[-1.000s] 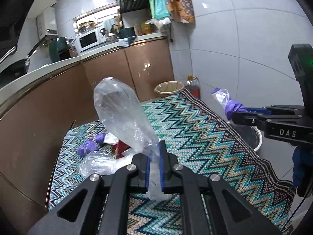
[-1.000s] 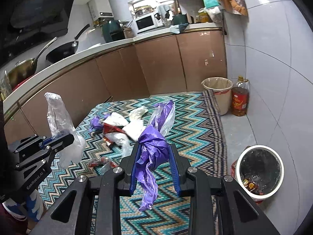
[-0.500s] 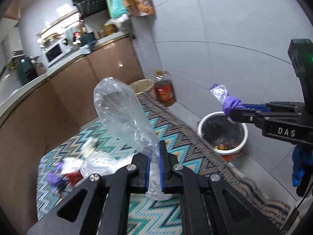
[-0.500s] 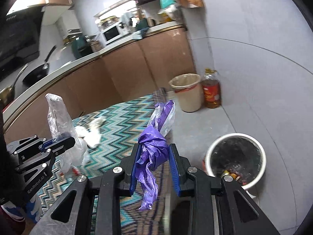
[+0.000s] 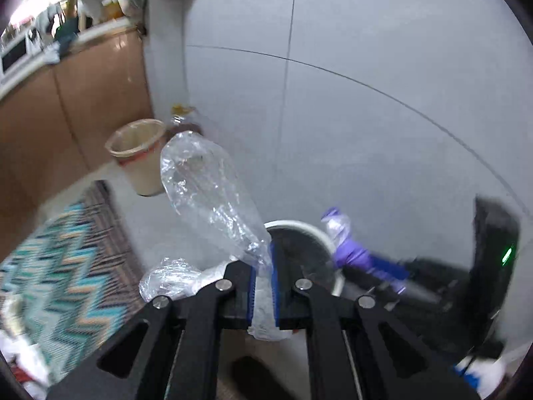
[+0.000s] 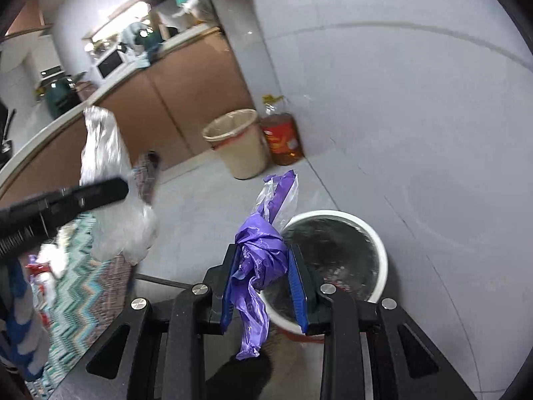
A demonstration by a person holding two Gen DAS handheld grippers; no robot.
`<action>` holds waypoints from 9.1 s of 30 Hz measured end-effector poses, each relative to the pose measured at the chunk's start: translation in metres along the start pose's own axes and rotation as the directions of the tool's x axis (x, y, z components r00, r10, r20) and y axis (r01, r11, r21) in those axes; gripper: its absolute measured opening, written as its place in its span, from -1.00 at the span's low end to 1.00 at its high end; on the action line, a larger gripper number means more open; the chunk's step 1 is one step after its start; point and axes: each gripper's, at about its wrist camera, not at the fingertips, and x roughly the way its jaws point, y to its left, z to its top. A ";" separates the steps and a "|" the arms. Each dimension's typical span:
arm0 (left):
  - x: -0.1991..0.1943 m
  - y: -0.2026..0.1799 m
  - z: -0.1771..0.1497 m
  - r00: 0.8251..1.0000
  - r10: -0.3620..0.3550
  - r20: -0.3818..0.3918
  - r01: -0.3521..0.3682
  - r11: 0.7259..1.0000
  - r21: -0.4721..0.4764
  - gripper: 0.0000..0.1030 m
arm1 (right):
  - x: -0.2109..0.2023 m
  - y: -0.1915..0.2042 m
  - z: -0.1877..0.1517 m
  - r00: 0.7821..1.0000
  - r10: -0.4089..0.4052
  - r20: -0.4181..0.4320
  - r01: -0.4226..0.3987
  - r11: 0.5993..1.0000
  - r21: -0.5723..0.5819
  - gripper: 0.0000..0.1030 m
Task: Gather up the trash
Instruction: 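Carry both bags to the white bin and open both tools over it, then move both open tools back over the remaining trash on the rug, then grasp a clear bottle-shaped wrapper with the left tool while the right tool grasps a clear bag, then carry both items to the white bin and open both tools over it, then move both open tools back over the remaining trash on the rug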
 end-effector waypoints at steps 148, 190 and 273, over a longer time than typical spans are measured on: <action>-0.228 0.138 -0.159 0.990 0.132 0.047 -0.122 0.978 -0.168 -0.74 | -0.070 0.170 -0.042 0.950 0.311 -0.013 -0.305 0.923 -0.236 -0.81; 0.016 0.017 0.005 0.992 -0.100 -0.075 0.091 0.989 -0.116 -0.02 | -0.002 -0.051 0.004 0.998 -0.066 -0.014 0.066 0.998 0.000 -0.43; -0.404 0.185 -0.267 0.800 0.517 0.305 -0.376 0.827 -0.418 0.30 | -0.215 0.289 -0.063 0.907 0.342 0.247 -0.216 0.879 -0.424 1.00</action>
